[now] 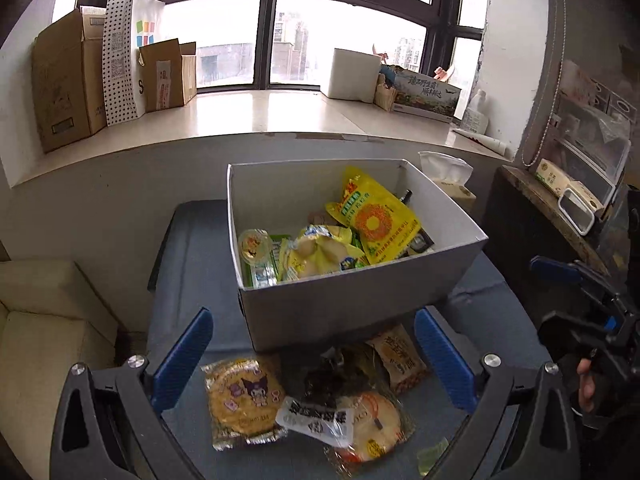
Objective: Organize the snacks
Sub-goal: 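Grasp the remaining jelly cup with right while left grasps the cartoon-printed bean bag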
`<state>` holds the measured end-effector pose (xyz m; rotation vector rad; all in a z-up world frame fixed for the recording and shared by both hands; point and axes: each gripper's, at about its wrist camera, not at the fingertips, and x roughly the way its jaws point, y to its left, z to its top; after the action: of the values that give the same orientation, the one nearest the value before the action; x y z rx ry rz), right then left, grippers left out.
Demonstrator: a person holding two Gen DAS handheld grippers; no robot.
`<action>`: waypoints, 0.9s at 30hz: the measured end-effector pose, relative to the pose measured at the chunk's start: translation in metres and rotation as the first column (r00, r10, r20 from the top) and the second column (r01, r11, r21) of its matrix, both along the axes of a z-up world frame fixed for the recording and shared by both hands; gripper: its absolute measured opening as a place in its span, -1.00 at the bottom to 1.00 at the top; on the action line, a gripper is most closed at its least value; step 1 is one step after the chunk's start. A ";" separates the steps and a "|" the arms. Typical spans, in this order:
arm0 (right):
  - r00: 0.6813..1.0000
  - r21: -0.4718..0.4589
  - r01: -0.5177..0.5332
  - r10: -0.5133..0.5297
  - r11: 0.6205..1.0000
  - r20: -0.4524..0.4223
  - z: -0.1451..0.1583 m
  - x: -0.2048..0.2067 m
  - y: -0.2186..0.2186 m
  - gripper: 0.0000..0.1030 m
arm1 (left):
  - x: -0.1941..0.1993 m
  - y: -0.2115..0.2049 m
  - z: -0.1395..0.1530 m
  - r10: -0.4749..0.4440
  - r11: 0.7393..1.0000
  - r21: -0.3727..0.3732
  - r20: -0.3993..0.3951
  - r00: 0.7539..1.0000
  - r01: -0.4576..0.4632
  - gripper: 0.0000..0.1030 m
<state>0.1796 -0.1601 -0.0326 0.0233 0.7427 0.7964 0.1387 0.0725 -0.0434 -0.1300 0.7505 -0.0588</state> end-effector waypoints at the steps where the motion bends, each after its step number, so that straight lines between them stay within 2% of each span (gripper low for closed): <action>1: 1.000 -0.008 -0.024 0.023 1.000 -0.014 -0.008 -0.012 -0.001 1.00 | -0.012 -0.004 -0.004 -0.007 1.000 -0.009 -0.003 1.000 0.007 1.00; 6: 0.996 -0.087 -0.089 0.089 0.992 -0.004 -0.051 -0.063 -0.009 1.00 | -0.065 -0.023 -0.028 -0.008 1.000 0.028 -0.029 1.000 0.009 1.00; 12: 0.977 -0.160 -0.211 0.204 0.964 -0.054 -0.093 -0.092 -0.007 1.00 | -0.097 -0.034 -0.056 -0.047 0.998 -0.040 -0.117 0.992 0.042 1.00; 16: 0.976 -0.216 -0.212 0.198 0.953 -0.085 -0.109 -0.093 0.004 1.00 | -0.106 -0.037 -0.065 -0.041 0.999 -0.024 -0.134 0.990 0.038 1.00; 23: 0.963 -0.198 -0.257 0.233 0.946 -0.139 -0.128 -0.079 0.017 1.00 | -0.112 -0.029 -0.068 -0.027 0.998 -0.052 -0.146 0.989 0.020 1.00; 25: 0.958 -0.194 -0.266 0.238 0.944 -0.157 -0.133 -0.074 0.019 0.86 | -0.113 -0.028 -0.068 -0.028 0.998 -0.052 -0.145 0.989 0.020 1.00; 27: 0.959 -0.205 -0.265 0.237 0.942 -0.153 -0.136 -0.073 0.019 0.32 | -0.113 -0.027 -0.069 -0.032 0.998 -0.054 -0.145 0.989 0.024 1.00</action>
<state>0.1067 -0.1407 -0.1682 -0.2310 0.9652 0.9565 0.0260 0.0452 -0.1122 -0.1751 0.8968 -0.0966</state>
